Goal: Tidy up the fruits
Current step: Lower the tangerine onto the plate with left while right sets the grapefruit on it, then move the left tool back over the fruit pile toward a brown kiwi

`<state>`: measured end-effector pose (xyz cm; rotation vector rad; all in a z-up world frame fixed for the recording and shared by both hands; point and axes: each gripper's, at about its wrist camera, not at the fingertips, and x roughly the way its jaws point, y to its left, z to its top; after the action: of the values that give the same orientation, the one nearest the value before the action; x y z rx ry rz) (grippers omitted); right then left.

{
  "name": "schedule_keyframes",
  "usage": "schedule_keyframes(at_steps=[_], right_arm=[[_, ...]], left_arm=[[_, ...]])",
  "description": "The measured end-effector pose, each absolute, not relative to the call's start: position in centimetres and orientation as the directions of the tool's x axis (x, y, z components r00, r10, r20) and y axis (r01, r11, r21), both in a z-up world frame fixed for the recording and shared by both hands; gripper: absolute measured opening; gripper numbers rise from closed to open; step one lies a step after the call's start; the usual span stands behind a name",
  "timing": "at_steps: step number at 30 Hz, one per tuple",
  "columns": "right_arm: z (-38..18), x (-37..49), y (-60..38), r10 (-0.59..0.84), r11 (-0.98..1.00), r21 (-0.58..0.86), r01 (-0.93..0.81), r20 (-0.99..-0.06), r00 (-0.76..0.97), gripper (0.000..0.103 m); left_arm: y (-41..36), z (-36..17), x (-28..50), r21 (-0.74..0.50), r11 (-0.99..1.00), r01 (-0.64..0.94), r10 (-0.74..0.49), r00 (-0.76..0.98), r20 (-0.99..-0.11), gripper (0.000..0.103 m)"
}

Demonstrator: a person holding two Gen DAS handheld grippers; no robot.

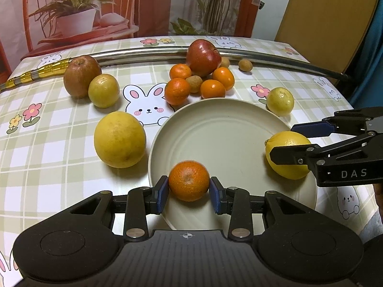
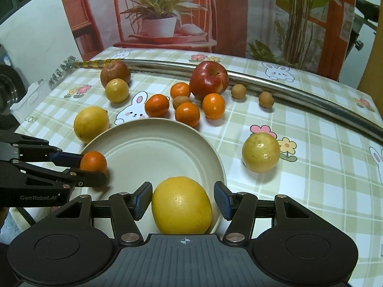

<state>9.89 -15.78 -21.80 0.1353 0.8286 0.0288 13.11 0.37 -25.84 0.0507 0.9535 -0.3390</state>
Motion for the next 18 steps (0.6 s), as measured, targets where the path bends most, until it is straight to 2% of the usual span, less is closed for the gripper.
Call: schedule_keyframes(at_steps=[12,18], right_arm=[[-21.0,9.7,-15.9,0.081,0.991,0.134,0.020,-0.704,0.706,0.054],[-19.5,9.6,-16.8,0.064,0.990,0.135,0.032,-0.648,0.759,0.054]], left_arm=[[0.7,-25.4,13.0,-0.120,0.945,0.303,-0.275,0.545,-0.792,0.040],[0.8,-24.2,12.7,-0.132,0.936,0.327,-0.309,0.581,-0.753,0.041]])
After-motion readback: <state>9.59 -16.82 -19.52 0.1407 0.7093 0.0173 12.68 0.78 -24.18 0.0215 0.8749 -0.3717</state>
